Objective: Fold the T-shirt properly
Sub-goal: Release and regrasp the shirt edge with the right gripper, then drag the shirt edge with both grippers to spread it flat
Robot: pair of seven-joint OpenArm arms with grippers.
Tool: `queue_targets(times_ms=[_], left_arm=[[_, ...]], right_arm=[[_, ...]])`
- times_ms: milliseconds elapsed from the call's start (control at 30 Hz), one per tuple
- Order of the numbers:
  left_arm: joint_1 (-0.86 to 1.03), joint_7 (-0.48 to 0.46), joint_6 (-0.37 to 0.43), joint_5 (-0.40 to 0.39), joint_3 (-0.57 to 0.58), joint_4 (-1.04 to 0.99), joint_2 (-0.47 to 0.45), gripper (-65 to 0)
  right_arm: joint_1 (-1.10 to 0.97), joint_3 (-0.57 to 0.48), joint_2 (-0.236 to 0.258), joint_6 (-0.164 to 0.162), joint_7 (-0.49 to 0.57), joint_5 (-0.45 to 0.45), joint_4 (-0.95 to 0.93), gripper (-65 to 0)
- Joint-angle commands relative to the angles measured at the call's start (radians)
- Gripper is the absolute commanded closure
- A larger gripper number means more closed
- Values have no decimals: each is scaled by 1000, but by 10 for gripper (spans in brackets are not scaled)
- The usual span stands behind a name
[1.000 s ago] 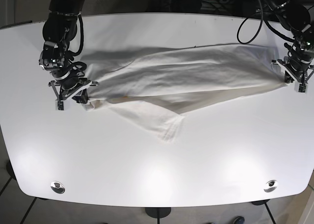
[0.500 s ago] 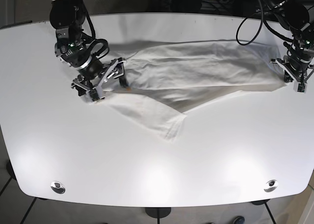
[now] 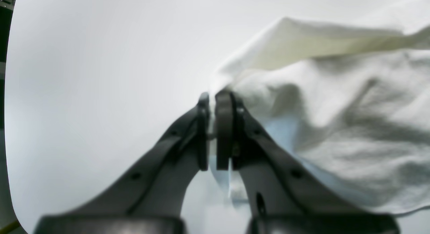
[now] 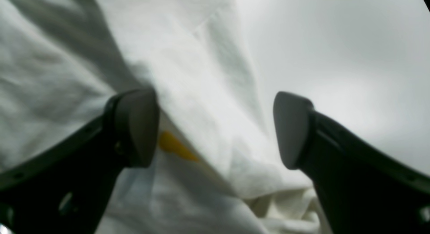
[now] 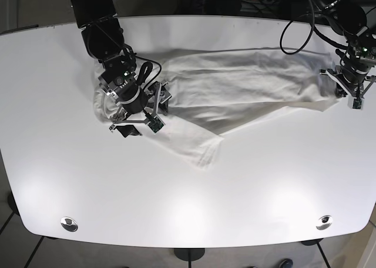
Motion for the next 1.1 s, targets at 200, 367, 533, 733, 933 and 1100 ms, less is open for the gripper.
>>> queue_targets(times_ms=[200, 367, 533, 733, 933, 1100], left_arm=[[-7, -25, 3, -9, -5, 18, -18, -17], [-9, -25, 3, -10, -10, 20, -18, -17], [-10, -28, 2, -13, -11, 50, -15, -13], [-15, -28, 2, -13, -11, 153, 13, -13], [-173, -25, 3, -6, 4, 170, 11, -11], [-409, -23, 12, -3, 136, 52, -30, -13]], right_arm=[[37, 7, 5, -5, 83, -7, -63, -350], [11, 130, -4, -5, 89, -4, -58, -21], [-16, 274, 7, -5, 83, 200, -9, -19], [-46, 351, 5, -5, 81, 254, 77, -19], [82, 377, 2, -5, 46, 255, 69, -19], [327, 372, 0, 3, 41, 255, -71, -19]])
